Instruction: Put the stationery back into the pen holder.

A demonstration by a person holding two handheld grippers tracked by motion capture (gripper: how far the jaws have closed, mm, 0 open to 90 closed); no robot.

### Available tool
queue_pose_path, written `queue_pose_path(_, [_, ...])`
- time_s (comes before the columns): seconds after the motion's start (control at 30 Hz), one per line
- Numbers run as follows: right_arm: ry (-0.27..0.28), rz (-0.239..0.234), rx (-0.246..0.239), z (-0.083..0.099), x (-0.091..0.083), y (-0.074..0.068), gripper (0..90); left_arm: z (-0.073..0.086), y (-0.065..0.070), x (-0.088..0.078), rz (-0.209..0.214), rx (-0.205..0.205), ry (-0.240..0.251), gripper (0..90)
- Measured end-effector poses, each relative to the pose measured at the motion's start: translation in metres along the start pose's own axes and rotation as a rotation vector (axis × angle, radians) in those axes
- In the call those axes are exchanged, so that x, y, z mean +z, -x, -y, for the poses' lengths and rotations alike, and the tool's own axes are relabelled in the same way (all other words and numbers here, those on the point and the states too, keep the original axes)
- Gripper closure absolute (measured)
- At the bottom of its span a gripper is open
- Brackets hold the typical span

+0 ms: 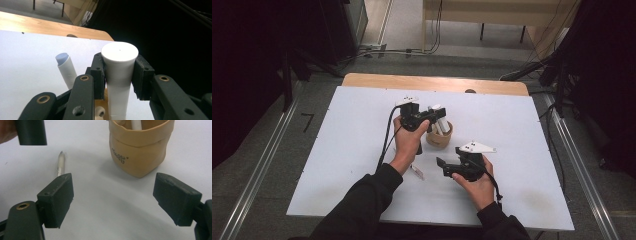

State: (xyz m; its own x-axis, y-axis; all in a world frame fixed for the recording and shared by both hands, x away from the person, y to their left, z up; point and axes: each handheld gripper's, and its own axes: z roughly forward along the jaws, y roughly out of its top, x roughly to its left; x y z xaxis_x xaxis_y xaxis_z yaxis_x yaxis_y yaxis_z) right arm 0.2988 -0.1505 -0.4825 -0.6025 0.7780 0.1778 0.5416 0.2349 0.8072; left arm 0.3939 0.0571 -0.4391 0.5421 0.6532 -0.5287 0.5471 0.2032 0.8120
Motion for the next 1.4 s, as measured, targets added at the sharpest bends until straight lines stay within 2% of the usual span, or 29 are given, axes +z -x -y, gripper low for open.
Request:
queue_pose_path(0.2, [-0.001,-0.001,-0.001,0.0,0.0,0.0,15.2,0.001,-0.002,0.007,-0.032,0.036,-0.005,67.8])
queue_pose_path(0.47, [-0.004,-0.002,-0.002,0.0,0.0,0.001,15.3,0.002,-0.005,0.013,-0.054,0.053,-0.009,67.7])
queue_pose_path(0.97, [-0.006,-0.006,-0.003,0.001,0.001,0.001,15.3,0.005,0.0,0.02,-0.097,0.141,-0.024,66.2])
queue_pose_path(1.4, [-0.009,-0.001,-0.004,0.001,0.001,0.001,15.2,0.004,0.004,0.016,-0.083,0.138,-0.02,53.9])
